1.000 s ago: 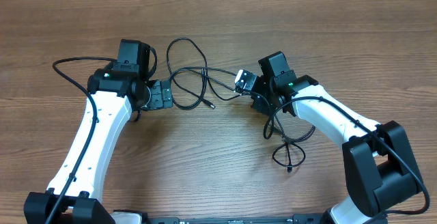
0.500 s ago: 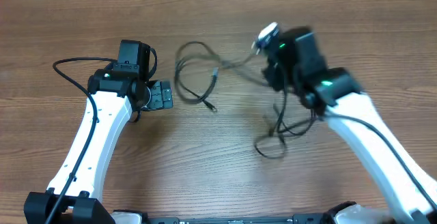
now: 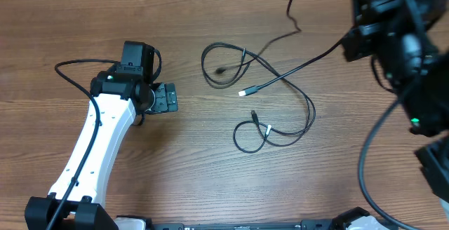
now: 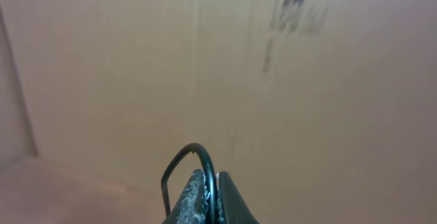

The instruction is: Untangle cables

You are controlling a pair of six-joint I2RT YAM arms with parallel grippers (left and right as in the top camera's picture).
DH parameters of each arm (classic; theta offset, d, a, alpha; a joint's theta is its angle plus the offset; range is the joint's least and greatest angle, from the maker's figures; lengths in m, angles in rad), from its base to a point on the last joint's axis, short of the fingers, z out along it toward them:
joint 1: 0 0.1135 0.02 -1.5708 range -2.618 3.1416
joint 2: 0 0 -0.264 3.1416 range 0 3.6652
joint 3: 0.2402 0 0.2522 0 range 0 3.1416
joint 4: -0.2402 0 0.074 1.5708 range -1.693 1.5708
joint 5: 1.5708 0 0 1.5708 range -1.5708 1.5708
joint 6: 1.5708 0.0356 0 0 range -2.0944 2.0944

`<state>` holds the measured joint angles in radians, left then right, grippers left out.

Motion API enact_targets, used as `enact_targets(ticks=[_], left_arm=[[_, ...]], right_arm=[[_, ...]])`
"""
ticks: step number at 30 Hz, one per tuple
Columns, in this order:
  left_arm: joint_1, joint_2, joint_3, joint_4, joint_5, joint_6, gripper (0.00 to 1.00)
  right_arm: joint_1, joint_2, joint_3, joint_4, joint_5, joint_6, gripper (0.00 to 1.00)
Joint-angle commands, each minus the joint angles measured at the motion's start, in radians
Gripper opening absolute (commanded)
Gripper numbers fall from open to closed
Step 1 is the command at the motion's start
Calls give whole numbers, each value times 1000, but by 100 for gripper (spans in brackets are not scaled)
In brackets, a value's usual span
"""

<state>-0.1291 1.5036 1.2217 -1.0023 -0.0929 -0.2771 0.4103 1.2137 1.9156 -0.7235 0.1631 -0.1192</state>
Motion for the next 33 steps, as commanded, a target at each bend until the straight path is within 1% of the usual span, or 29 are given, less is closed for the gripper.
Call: enact_targets(ticks=[1,5,10,15,17,19,22,25,30,33], left_arm=[[2,1,-7,1,8,19,100],[2,1,-7,1,8,19,99],[2,1,-7,1,8,19,99],[2,1,-7,1,8,19,100],[2,1,-7,1,8,19,100],[2,1,-7,1,8,19,100],[2,1,-7,1,8,19,99],[2,1,-7,1,8,19,100],[2,1,-7,1,8,19,100],[2,1,-7,1,8,19,100]], right_arm=[[-38,11,49,16,120,8,4],[-110,11,66,56,207,-36,4],[-254,13,65,65,311,-39,4],[-410,28,65,9,431,-32,4],[-479,40,65,-33,481,-15,4],[-553,57,65,-90,490,-7,4],[-674,90,65,-182,490,49,4],[-816,137,65,-271,490,146,4],[-1028,223,63,-369,489,319,4],[-1144,283,53,-410,481,386,4]])
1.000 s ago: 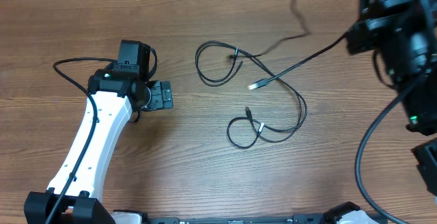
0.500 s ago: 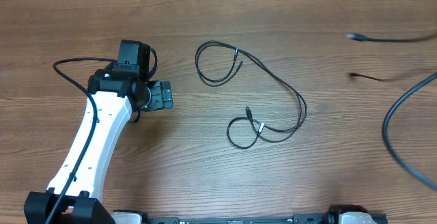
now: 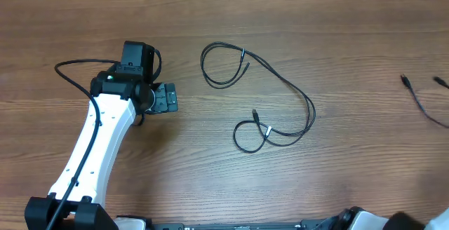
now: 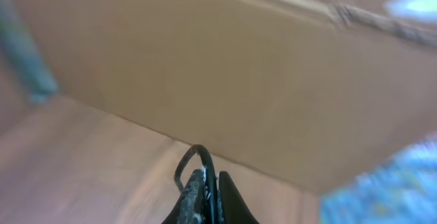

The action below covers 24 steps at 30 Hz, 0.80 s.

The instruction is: Untangle cables

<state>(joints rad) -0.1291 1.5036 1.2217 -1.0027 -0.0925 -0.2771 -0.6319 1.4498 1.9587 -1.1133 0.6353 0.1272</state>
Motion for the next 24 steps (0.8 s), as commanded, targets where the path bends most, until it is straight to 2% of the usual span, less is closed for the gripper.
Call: enact_targets(ticks=[1,2,7,16,17,18,20,21,22,23,24], left_arm=[[2,1,-7,2,8,19,100],[2,1,-7,2,8,19,99],[2,1,-7,2,8,19,100],[2,1,-7,2,8,19,99],[2,1,-7,2,8,19,99],[2,1,-7,2,8,19,100],[2,1,-7,2,8,19,100],[2,1,-7,2,8,19,100],[2,1,-7,2,8,19,99],[2,1,-7,2,8,19,100],[2,1,-7,2,8,19,100]], right_arm=[[-137,67,4,-27,-10,158,4],[-212,109,-13,-37,-82,202,4],[-356,229,-45,-54,-337,270,4],[-447,420,-119,-56,-539,270,4],[-447,429,-122,-55,-544,270,8],[-447,435,-123,-54,-545,270,13],[-447,438,-123,-48,-545,270,54],[-447,438,-123,-47,-545,270,82],[-447,438,-123,-47,-549,269,88],[-447,438,-123,-44,-567,269,98],[-447,438,-123,-45,-593,269,100]])
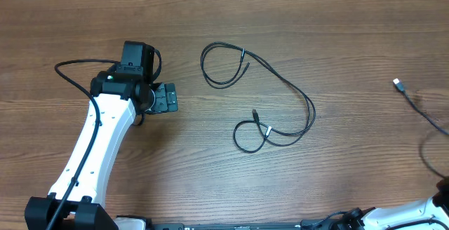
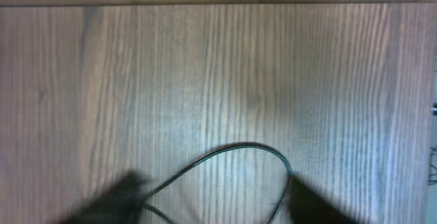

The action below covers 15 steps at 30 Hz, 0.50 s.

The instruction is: Untangle cables

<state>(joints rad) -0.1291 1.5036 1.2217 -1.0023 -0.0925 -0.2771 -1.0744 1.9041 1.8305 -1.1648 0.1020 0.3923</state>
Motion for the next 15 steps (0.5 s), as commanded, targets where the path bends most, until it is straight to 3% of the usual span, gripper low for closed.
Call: enact_targets(ticks=[1,8,15], left_arm=[[2,1,-7,1,8,19,100],[2,1,-7,1,8,19,99],[2,1,-7,1,8,19,100]], right_arm=[[-4,-17,5,7,-91,3,100],[34,-17,5,13,-415,-164,100],[231,-17,5,-9,-446,-316,100]])
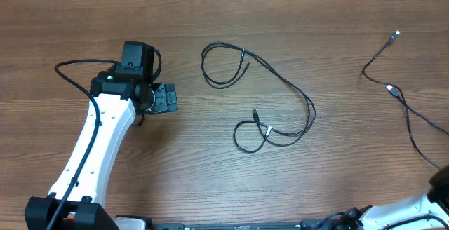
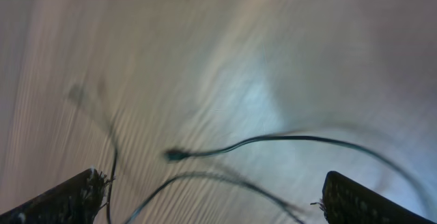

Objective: Untangle cables
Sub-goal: 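Move the empty right gripper toward the thin cables at center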

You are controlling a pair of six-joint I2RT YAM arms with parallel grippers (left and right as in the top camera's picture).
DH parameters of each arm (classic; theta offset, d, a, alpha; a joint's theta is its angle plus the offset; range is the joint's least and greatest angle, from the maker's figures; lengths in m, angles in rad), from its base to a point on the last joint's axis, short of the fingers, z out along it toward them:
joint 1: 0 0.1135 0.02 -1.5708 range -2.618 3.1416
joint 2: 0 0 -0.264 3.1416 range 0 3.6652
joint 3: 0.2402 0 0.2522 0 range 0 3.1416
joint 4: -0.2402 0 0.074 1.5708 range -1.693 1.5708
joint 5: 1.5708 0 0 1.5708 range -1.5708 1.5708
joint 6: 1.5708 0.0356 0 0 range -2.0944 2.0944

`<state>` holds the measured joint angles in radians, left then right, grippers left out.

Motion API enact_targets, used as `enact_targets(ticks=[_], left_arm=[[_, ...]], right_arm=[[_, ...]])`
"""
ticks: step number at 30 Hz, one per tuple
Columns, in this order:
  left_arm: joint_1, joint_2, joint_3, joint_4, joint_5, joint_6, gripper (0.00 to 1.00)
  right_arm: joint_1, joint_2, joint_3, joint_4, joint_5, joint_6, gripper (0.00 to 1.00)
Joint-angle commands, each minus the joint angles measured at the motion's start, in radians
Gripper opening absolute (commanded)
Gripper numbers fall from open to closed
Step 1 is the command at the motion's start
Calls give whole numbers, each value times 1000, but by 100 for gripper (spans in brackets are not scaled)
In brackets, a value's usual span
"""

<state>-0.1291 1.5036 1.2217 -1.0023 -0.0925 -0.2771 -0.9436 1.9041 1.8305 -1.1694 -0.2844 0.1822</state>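
Note:
One black cable (image 1: pixel 309 111) lies in the middle of the table, with a loop at each end. A second black cable (image 1: pixel 410 121) lies apart from it at the far right, its plug ends at the top (image 1: pixel 397 34) and below that (image 1: pixel 388 88). My right gripper (image 2: pixel 212 186) is open wide just over this cable, one finger (image 2: pixel 78 197) at each side of the view. Between them, blurred, lie a plug (image 2: pixel 174 156) and strands. My left gripper (image 1: pixel 166 98) rests on the table left of the middle cable, apart from it.
The white left arm (image 1: pixel 98 139) reaches in from the lower left, with its own black lead looped beside it. Only a bit of the right arm (image 1: pixel 442 184) shows, at the lower right corner. A cardboard wall runs along the table's far edge.
The right-hand cable has shifted: one plug now lies farther back near the right rear, another below it. My right gripper is still open over it. The left arm has not moved.
My right gripper was shut on the second cable, raised above the right side, while that cable still crossed the middle one. Then the cable was clear of the middle, still held. Then the gripper was open over it. Now both cables lie apart.

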Motion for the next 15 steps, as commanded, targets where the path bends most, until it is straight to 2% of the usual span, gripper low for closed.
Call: enact_targets(ticks=[1,8,15], left_arm=[[2,1,-7,1,8,19,100],[2,1,-7,1,8,19,100],[2,1,-7,1,8,19,100]], right_arm=[[138,-17,5,-9,-60,-127,100],[420,-17,3,-47,-57,-295,100],[610,2,-11,-49,-1,-323,100]])
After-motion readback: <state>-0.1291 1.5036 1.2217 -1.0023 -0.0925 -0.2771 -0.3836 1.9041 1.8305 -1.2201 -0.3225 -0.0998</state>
